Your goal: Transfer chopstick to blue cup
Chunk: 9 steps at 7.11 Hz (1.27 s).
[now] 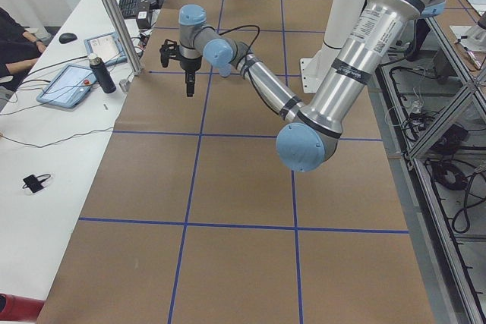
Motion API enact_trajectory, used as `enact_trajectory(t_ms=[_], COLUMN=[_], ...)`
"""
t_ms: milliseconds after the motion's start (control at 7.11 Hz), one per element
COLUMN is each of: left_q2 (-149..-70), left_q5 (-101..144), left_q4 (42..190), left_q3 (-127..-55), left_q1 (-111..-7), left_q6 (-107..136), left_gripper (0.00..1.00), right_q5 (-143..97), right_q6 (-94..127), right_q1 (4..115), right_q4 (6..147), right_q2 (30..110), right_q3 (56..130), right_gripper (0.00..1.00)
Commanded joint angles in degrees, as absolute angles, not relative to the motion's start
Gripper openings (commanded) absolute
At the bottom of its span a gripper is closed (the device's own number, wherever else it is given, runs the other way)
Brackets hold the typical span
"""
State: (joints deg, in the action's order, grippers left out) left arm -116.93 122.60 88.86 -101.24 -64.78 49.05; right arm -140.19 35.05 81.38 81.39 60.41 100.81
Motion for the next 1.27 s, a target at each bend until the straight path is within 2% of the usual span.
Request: enact_trajectory(t_ms=[0,422,703,1125], left_q2=[-112.9,-112.6,-111.4,-111.3], left_q5=[122.7,122.9,127.5,127.6], left_q4=[89.5,89.3,89.5,89.3], left_q3=[-95.7,-90.9,-89.7,-89.2], left_q1=[-76.3,-82.1,-83.3,-83.3], left_q6=[29.5,17.5,13.2,13.0], left_gripper=[0.98,0.98,0.98,0.98], right_q5=[-138.5,-121.8,-111.3,-105.2], right_q6=[50.6,61.3,60.6,58.6], right_q1=[69.9,55.2,47.7,44.0], right_q4=[81.8,81.6,81.7,81.7], right_q2=[51.1,42.2,41.9,43.5], right_q3=[99.9,99.6,99.7,99.3], right_gripper=[0.0,0.0,0.0,0.0])
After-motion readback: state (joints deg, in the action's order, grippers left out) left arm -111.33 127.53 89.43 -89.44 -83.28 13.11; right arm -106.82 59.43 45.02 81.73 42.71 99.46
